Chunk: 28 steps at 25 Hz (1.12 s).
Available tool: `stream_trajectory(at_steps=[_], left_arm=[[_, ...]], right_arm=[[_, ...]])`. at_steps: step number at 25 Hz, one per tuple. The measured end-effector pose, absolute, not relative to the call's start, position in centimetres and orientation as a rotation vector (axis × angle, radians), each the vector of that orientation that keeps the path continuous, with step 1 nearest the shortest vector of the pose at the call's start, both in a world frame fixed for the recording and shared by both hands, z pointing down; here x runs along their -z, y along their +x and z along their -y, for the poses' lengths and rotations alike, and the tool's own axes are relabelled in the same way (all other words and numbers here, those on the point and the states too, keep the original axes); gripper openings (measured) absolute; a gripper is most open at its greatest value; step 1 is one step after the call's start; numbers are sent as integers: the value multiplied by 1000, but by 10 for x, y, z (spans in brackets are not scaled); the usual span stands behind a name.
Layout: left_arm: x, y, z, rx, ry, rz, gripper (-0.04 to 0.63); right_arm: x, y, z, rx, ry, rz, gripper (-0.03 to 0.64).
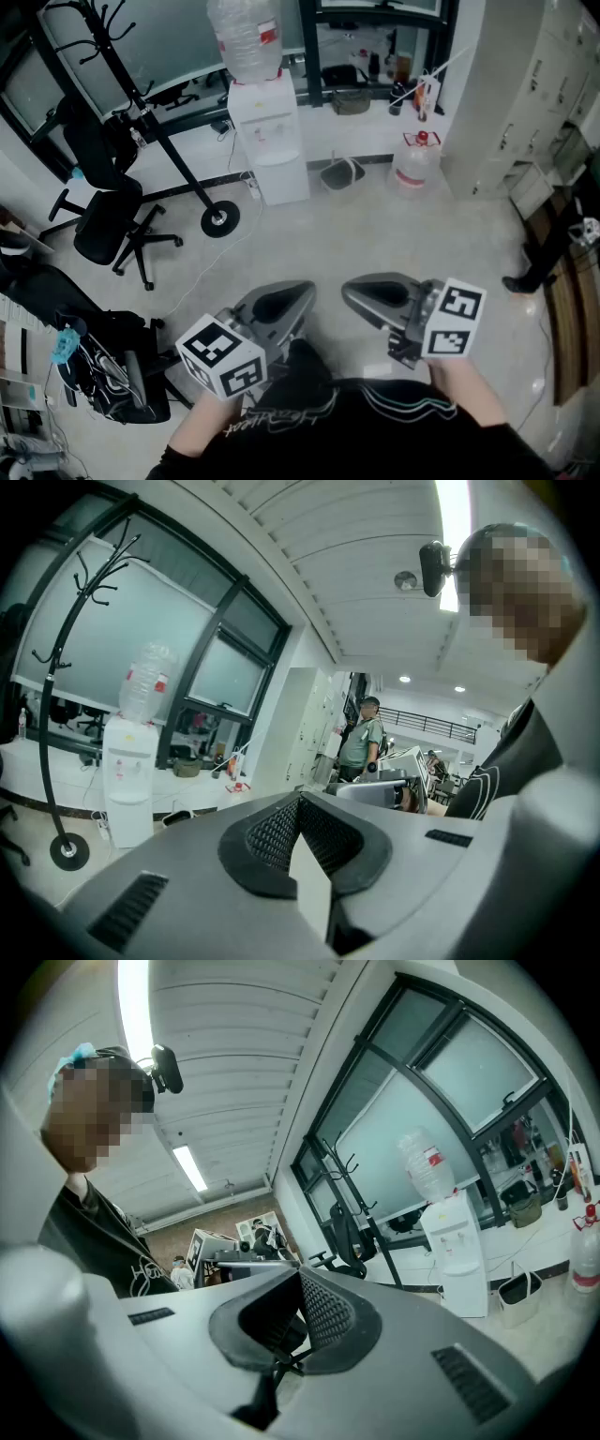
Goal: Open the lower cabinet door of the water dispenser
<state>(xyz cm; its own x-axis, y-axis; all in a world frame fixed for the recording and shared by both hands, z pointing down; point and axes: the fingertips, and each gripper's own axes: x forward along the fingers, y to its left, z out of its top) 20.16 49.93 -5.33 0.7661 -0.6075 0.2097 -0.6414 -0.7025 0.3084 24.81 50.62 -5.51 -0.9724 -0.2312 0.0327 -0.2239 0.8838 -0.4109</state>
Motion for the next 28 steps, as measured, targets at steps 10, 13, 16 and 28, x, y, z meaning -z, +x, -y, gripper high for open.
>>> stream_trajectory(at_steps=[10,13,16,28], left_arm=[[50,175,-477,-106,2575,933,-2],[41,166,-458,-92,2556,918,-2],[28,152,-433,-63,2532,904,-2],[-49,75,-288,-136,2431,845,-2]], right_arm=[[47,222,-479,619,-426,-3085,12],[39,214,-462,695,-427,-3054,12],[22,203,-435,724,-477,-3045,14],[-53,124,-301,677,-650,-3215,14]])
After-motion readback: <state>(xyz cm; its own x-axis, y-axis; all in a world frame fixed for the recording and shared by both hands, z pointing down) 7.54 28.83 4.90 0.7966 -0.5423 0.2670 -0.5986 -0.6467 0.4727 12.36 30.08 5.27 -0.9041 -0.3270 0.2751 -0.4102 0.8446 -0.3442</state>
